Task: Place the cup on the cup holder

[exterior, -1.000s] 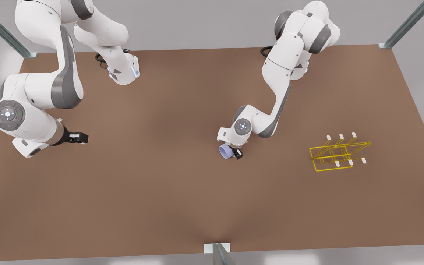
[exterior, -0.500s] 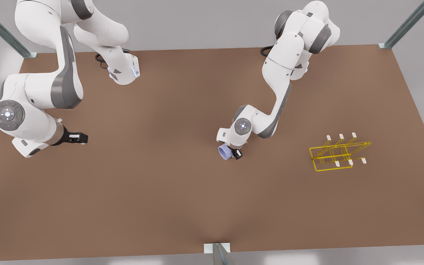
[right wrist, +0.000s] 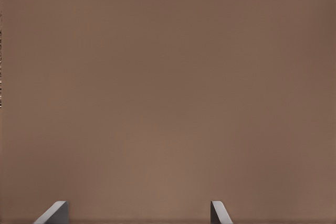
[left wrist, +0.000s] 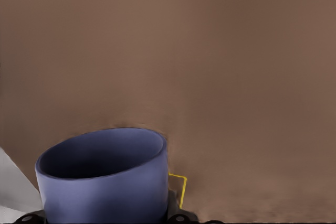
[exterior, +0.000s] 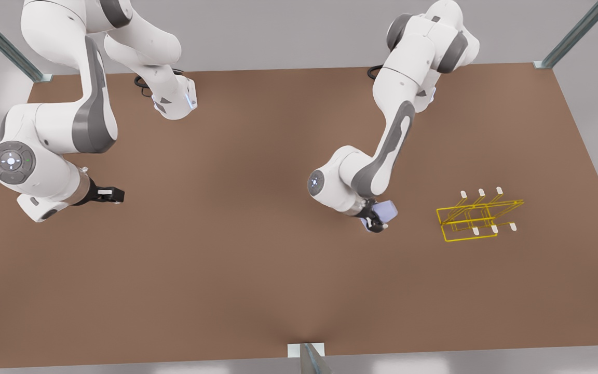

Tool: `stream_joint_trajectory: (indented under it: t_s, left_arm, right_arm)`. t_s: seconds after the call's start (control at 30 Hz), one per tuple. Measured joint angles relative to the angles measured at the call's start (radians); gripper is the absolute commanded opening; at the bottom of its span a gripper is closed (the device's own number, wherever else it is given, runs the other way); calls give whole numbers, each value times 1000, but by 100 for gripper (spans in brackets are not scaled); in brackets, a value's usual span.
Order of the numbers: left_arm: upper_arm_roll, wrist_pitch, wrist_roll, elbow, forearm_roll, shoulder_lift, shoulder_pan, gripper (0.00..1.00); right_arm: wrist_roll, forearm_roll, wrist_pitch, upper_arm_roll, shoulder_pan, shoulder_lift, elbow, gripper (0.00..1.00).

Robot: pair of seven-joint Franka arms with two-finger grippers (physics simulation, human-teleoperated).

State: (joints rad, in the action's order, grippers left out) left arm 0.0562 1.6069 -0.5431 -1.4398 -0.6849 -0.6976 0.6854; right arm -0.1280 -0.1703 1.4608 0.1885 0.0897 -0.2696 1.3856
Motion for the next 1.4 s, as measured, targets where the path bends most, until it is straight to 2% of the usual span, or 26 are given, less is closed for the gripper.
stream_joint_trajectory:
  t_s: [0.17, 0.33, 0.53, 0.8, 1.4]
  left_arm:
    - [0, -229, -22, -56, -253, 11, 3, 78]
    - [2, -371, -41, -278, -416, 122, 3, 78]
    - [37, -440, -42, -498, -556, 212, 2, 78]
    - [75, -445, 16, -702, -631, 250, 1, 78]
    - [101, -351, 189, -731, -692, 147, -46, 79]
  right_arm:
    - [-1, 0, 0, 0, 3, 0, 0, 100]
    - [-1, -1, 0, 0, 5, 0, -1, 100]
    - [-1, -2, 0, 0, 6, 0, -1, 100]
    - [-2, -2, 0, 0, 5, 0, -1, 100]
    - [-2, -2, 0, 0, 6, 0, -2, 100]
